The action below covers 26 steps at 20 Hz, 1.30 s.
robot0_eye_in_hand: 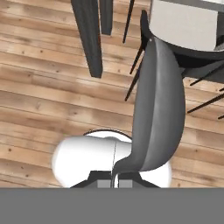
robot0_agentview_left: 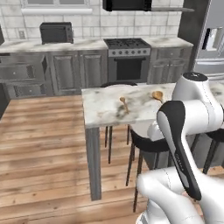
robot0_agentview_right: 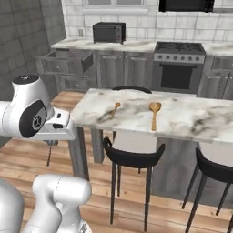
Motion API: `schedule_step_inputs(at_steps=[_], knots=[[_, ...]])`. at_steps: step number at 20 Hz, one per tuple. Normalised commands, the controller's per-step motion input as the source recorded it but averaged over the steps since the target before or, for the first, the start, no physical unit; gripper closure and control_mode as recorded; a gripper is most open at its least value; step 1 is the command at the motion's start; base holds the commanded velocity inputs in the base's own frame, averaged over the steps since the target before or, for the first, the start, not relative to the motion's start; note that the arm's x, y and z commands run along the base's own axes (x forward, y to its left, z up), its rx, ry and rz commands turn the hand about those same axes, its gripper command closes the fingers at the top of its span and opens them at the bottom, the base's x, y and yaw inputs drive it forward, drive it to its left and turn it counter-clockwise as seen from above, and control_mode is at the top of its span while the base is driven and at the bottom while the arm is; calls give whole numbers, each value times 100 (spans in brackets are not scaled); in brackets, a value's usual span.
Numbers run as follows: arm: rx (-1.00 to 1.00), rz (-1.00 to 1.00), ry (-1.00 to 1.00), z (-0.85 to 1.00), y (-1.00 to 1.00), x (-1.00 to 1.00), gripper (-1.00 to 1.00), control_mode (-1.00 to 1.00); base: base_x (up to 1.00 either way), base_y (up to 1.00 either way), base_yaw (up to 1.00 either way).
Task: Pick up the metallic utensils from the counter and place them in the open drawer. Make sure not to pick up any wooden utensils.
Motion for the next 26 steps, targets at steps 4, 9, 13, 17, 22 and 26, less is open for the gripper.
schedule_step_inputs(at_steps=[4,9,13,17,22,26], knots=[[0,0,0,0,0,0,100,100,31,100,0],[0,0,0,0,0,0,100,100,57,100,0],[0,0,0,0,0,0,100,100,94,100,0],[0,0,0,0,0,0,100,100,100,99,0],[0,0,0,0,0,0,100,100,100,92,0],[0,0,0,0,0,0,100,100,100,53,0]])
